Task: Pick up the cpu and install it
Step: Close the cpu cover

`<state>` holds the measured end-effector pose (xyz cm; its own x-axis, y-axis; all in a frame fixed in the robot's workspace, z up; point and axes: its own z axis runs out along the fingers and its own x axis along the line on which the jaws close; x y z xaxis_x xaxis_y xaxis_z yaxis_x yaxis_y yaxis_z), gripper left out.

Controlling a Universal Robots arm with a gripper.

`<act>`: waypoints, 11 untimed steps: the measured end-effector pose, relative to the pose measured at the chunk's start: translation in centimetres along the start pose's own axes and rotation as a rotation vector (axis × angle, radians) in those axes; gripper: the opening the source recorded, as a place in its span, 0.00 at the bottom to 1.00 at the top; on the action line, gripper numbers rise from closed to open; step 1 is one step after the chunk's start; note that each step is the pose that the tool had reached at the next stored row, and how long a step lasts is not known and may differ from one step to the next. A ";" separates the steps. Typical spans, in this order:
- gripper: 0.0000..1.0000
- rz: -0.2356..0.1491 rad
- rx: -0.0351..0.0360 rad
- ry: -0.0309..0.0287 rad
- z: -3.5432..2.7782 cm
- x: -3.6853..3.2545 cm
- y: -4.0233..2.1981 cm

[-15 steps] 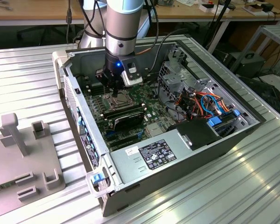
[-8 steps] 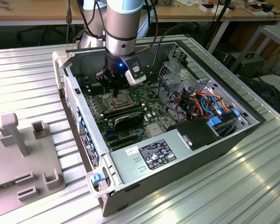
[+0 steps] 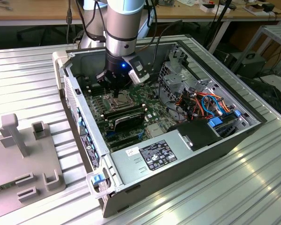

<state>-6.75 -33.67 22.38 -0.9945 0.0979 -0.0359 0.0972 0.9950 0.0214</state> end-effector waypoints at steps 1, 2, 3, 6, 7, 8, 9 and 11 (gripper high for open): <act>0.11 -0.032 -0.0012 0.0006 0.01 0.00 0.00; 0.11 -0.052 -0.0017 0.0011 0.01 0.00 0.00; 0.11 -0.071 -0.0025 0.0015 0.02 0.00 0.00; 0.11 -0.133 -0.0047 0.0028 0.02 0.00 0.00; 0.11 -0.143 -0.0050 0.0030 0.02 0.00 0.00; 0.11 -0.152 -0.0052 0.0032 0.03 0.00 0.00; 0.11 -0.157 -0.0053 0.0033 0.03 0.00 0.00; 0.11 -0.157 -0.0054 0.0033 0.03 0.00 0.00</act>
<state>-6.76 -33.68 22.36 -0.9976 -0.0585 -0.0359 -0.0593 0.9980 0.0211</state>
